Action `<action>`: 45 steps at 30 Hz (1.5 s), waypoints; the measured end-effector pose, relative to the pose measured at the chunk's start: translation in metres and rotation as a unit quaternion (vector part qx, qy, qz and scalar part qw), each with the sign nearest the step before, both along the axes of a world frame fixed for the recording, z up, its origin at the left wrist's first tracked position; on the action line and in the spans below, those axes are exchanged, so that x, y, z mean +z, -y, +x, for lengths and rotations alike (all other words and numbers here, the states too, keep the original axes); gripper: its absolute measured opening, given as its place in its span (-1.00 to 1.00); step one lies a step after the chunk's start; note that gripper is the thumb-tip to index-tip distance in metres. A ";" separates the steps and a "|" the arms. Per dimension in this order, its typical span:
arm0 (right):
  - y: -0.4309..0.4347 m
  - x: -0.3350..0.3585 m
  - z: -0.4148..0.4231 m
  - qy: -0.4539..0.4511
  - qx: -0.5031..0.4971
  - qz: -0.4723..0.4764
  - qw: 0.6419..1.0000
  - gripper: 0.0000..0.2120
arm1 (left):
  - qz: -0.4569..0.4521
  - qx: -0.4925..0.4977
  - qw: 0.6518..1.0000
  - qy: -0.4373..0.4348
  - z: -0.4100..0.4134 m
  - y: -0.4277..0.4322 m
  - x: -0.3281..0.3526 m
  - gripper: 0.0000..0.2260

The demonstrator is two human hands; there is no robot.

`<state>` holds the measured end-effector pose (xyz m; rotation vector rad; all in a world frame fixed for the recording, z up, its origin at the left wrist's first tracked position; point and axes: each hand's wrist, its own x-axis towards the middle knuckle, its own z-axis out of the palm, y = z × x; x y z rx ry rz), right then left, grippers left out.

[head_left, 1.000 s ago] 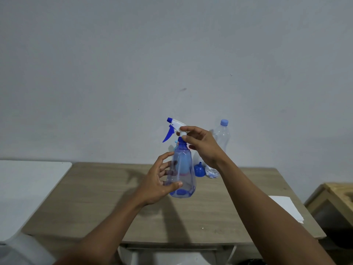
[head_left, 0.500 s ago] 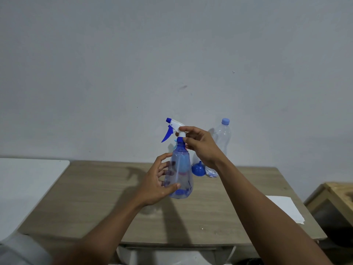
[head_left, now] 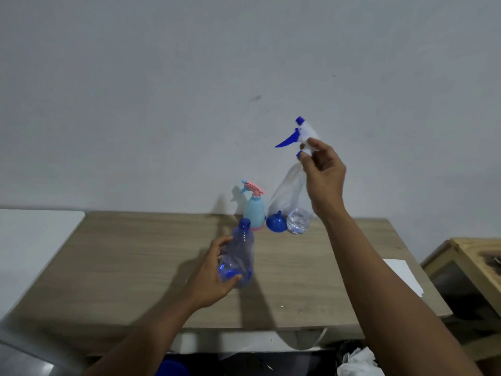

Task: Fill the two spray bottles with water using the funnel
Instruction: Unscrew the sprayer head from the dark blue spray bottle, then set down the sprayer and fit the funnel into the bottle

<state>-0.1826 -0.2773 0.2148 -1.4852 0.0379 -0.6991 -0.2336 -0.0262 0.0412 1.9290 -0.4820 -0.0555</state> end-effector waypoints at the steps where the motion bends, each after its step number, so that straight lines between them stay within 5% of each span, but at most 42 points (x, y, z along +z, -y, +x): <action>1: 0.008 -0.002 -0.001 0.000 -0.015 -0.003 1.000 -0.74 | 0.013 0.006 1.000 -0.004 0.000 -0.002 -0.011 -0.25; 11: 0.054 -0.145 -0.027 -0.252 0.073 -0.167 0.950 -0.72 | 0.040 0.042 0.997 -0.047 -0.003 0.021 -0.080 -0.23; 18: 0.068 -0.231 -0.047 -0.391 0.088 -0.153 0.903 -0.79 | 0.042 0.054 0.996 -0.048 -0.003 0.036 -0.117 -0.16; 30: 0.073 -0.263 -0.036 -0.449 0.088 -0.157 0.875 -0.73 | 0.036 0.064 0.993 -0.097 -0.009 0.036 -0.119 -0.26; 39: 0.070 -0.272 -0.038 -0.450 0.036 -0.156 0.879 -0.89 | 0.049 0.067 0.992 -0.093 -0.006 0.037 -0.118 -0.30; 45: 0.074 -0.265 -0.010 -0.414 -0.023 -0.156 0.896 -0.72 | 0.068 0.058 0.993 -0.077 0.002 0.032 -0.125 -0.30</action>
